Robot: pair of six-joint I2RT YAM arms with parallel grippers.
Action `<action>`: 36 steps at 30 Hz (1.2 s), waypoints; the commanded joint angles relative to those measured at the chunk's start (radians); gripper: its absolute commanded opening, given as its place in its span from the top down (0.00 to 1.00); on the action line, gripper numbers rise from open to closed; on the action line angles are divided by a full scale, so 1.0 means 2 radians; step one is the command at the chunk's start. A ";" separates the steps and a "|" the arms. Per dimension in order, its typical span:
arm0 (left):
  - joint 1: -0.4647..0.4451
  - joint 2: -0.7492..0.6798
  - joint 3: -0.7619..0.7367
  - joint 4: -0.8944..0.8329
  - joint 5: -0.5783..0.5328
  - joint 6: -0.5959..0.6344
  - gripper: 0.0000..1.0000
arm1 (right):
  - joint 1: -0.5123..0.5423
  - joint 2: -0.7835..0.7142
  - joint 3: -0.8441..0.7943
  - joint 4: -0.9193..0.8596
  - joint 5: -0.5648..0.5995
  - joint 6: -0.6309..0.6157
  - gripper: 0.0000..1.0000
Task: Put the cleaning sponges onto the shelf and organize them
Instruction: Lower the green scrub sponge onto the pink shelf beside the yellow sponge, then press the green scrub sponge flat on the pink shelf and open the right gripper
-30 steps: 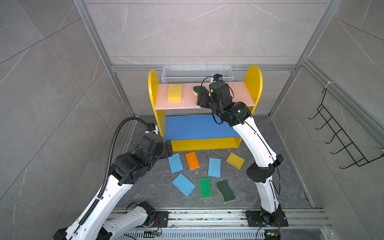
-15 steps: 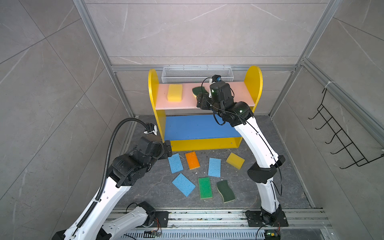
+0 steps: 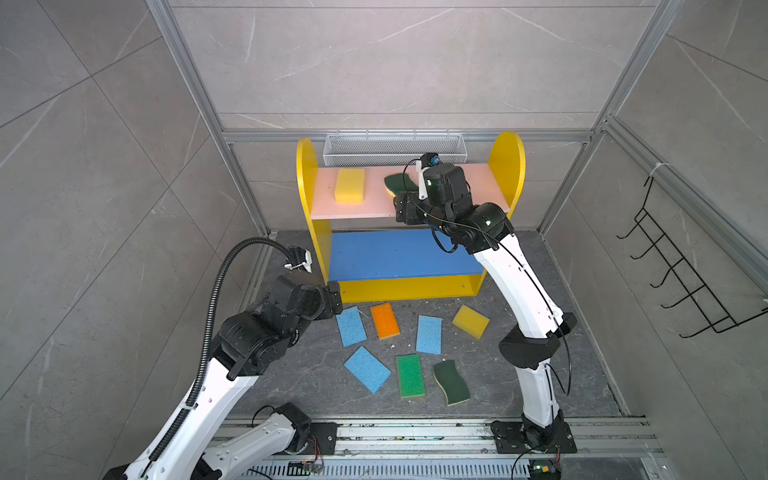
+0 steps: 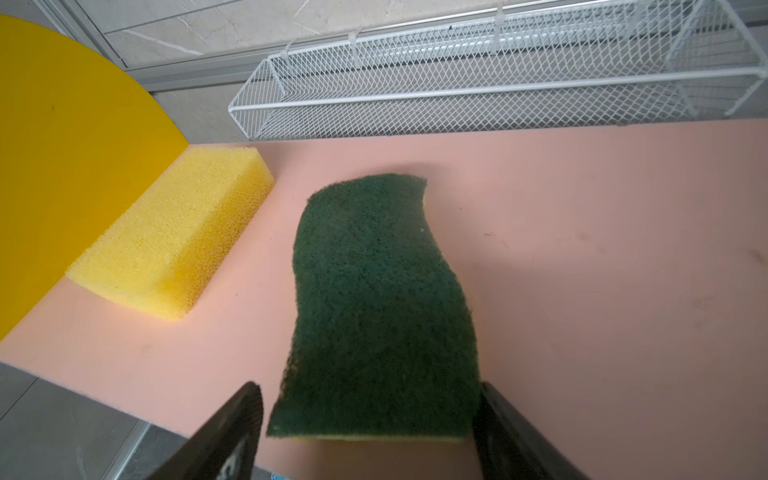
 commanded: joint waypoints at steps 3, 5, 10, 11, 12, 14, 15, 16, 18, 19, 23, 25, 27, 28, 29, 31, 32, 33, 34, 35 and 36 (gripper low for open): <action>0.000 -0.002 0.004 0.006 -0.013 -0.008 0.14 | -0.003 -0.008 -0.008 -0.015 -0.033 -0.011 0.20; 0.000 -0.002 0.004 0.006 -0.012 -0.009 0.14 | -0.002 -0.005 -0.007 -0.015 -0.037 -0.009 0.20; 0.000 -0.005 0.004 0.004 -0.012 -0.009 0.14 | -0.003 0.000 -0.007 -0.018 -0.036 -0.009 0.22; 0.000 -0.006 0.003 0.003 -0.012 -0.009 0.14 | -0.002 0.001 -0.007 -0.019 -0.033 -0.009 0.22; 0.000 -0.007 0.003 0.003 -0.012 -0.009 0.14 | -0.003 0.002 -0.006 -0.020 -0.030 -0.010 0.22; 0.000 -0.009 0.002 0.001 -0.013 -0.009 0.14 | -0.002 0.005 -0.004 -0.023 -0.021 -0.013 0.22; 0.000 -0.010 0.002 0.000 -0.012 -0.009 0.14 | -0.002 0.007 -0.001 -0.025 -0.017 -0.015 0.21; 0.000 -0.011 0.002 -0.001 -0.012 -0.010 0.14 | -0.002 0.009 0.001 -0.028 -0.013 -0.018 0.21; 0.000 -0.014 0.001 -0.001 -0.012 -0.010 0.14 | -0.003 0.013 0.008 -0.035 -0.005 -0.022 0.20; 0.000 -0.015 0.000 -0.001 -0.012 -0.009 0.14 | -0.002 0.015 0.010 -0.038 -0.003 -0.024 0.19; 0.000 -0.018 0.001 -0.001 -0.012 -0.005 0.14 | -0.002 0.021 0.009 -0.044 -0.003 -0.032 0.18; 0.000 -0.017 0.003 -0.001 -0.012 -0.002 0.14 | -0.002 0.025 0.011 -0.046 -0.004 -0.032 0.18; 0.000 -0.017 0.005 -0.004 -0.012 0.000 0.14 | -0.003 0.029 0.011 -0.045 -0.008 -0.032 0.18; 0.000 -0.018 0.005 -0.005 -0.012 0.001 0.14 | -0.002 0.032 0.013 -0.045 -0.011 -0.033 0.18; 0.000 -0.019 0.005 -0.006 -0.012 0.001 0.14 | -0.002 0.034 0.015 -0.046 -0.014 -0.033 0.18; 0.000 -0.022 0.004 -0.007 -0.012 0.001 0.14 | -0.002 0.039 0.018 -0.047 -0.018 -0.035 0.18; 0.000 -0.024 0.003 -0.007 -0.022 0.002 0.14 | -0.002 0.040 0.019 -0.047 -0.019 -0.035 0.18; 0.000 -0.026 0.002 -0.008 -0.025 0.002 0.13 | -0.002 0.042 0.020 -0.047 -0.019 -0.036 0.18; 0.000 -0.027 0.001 -0.007 -0.026 0.001 0.14 | -0.002 0.044 0.020 -0.047 -0.019 -0.037 0.18; 0.000 -0.029 0.000 -0.007 -0.027 0.001 0.14 | -0.001 0.045 0.022 -0.047 -0.018 -0.038 0.18; 0.000 -0.031 -0.001 -0.007 -0.028 0.002 0.14 | -0.001 0.047 0.023 -0.047 -0.016 -0.040 0.18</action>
